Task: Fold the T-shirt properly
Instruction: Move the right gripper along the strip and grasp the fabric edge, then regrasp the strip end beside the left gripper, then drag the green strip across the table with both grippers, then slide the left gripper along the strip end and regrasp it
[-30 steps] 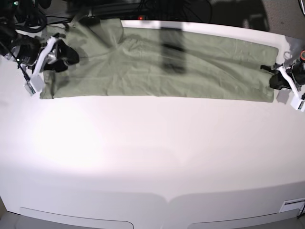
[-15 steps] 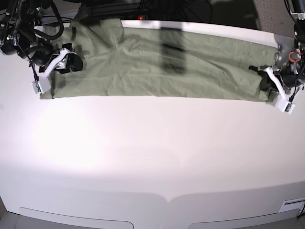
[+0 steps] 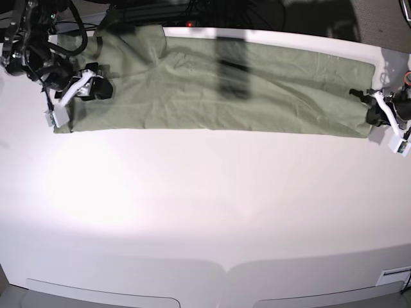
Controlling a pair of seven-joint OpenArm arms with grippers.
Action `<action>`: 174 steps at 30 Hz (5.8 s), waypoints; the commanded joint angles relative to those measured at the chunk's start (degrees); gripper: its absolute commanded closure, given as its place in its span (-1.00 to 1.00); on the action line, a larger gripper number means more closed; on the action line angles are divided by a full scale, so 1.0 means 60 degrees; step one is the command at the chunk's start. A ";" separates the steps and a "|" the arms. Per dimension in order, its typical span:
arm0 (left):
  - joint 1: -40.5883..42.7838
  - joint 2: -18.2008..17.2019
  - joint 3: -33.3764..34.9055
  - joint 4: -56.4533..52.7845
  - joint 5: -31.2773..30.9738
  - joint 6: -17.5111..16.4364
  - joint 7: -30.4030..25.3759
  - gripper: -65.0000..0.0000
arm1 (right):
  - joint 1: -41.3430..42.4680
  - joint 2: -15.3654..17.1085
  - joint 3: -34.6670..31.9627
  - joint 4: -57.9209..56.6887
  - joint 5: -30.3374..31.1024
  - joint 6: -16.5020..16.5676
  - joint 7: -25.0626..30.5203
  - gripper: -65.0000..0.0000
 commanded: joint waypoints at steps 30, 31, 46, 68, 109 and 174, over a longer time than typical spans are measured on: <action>-0.0769 0.0834 -0.0069 0.0801 -0.0029 0.1399 -0.1483 -0.06 | 0.1067 0.0106 -0.1759 -0.0667 -0.0510 0.0049 0.0069 0.14; -0.0798 0.1213 -0.0069 0.0688 0.0532 0.1395 -0.1483 -0.03 | 0.1067 0.0102 -0.1759 -0.0667 -0.0503 0.0049 0.0073 0.14; -0.0288 0.2466 -0.0069 0.0412 0.3920 0.1931 -0.0852 0.14 | 0.1067 0.0113 -0.1759 -0.0667 -0.0452 0.0049 -0.0007 0.14; 0.0525 0.1024 -0.0069 0.0933 0.1290 0.1927 0.0572 0.14 | 0.1169 -0.0044 -0.1778 -0.0670 -0.0306 0.0049 0.0193 0.14; -0.4608 0.2014 0.2583 -0.5351 0.4426 0.2291 -0.1300 0.34 | 0.4448 -0.0871 -0.1810 -0.4313 -0.3840 -0.0135 0.1781 0.14; -0.4390 0.0182 0.2583 -0.3370 0.0863 0.2284 0.3377 0.34 | 0.4433 -0.0889 -0.1810 -0.4313 -0.3694 -0.0153 0.1461 0.14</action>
